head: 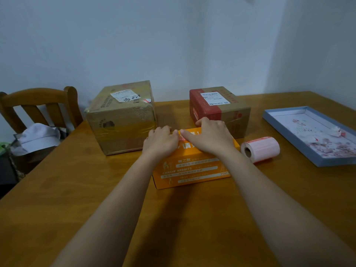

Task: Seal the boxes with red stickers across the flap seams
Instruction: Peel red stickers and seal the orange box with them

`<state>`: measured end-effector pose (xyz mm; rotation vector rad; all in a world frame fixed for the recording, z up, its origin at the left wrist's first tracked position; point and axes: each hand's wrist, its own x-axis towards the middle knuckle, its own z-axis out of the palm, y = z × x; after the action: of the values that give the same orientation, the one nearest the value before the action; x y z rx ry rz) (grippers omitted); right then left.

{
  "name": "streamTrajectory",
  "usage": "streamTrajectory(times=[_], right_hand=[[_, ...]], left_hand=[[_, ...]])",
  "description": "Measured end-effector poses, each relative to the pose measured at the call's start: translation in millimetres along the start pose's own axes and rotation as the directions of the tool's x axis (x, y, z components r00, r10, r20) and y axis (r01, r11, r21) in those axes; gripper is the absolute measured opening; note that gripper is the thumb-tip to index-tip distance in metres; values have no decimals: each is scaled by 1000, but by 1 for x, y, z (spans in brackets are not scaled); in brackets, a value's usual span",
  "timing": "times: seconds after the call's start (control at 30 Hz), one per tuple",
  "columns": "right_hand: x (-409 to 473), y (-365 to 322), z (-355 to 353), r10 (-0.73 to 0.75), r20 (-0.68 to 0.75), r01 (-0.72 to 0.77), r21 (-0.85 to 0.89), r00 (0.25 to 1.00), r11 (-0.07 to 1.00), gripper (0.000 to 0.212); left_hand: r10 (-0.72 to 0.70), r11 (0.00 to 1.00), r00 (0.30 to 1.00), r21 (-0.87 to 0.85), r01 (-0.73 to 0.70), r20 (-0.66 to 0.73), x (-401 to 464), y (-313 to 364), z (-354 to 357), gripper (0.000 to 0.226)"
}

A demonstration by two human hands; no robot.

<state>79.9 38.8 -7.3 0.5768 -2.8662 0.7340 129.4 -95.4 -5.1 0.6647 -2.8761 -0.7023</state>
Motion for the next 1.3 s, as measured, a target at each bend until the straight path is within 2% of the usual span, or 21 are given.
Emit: streamTrajectory(times=[0.13,0.3,0.53,0.67,0.97,1.2,1.27,1.3], right_hand=[[4,-1,1,28,19,-27,-36,999,999,77],[10,0,-1,55,59,-58,53,997,997,60],[17,2,-6,67,109,-86,183,992,979,44],[17,5,-11,61,104,-89,289,993,953,37],[13,12,-18,28,77,-55,374,997,926,33],[7,20,-17,36,14,-39,412,999,910,34],[3,16,-13,3,-9,1,333,1000,943,30],[2,13,-9,-21,12,18,247,1000,969,38]], left_hand=[[8,1000,1000,29,-9,12,1,1,1,52],[-11,999,1000,43,10,27,2,3,1,53],[-17,999,999,-38,19,36,3,3,-2,46],[-41,987,998,-153,48,50,9,-1,-1,44],[-48,969,996,-241,64,72,8,-4,-4,43],[-48,951,997,-303,63,58,4,-5,-4,40],[-57,946,997,-315,71,54,2,-4,-6,41],[-49,950,997,-304,66,63,1,-2,-6,41]])
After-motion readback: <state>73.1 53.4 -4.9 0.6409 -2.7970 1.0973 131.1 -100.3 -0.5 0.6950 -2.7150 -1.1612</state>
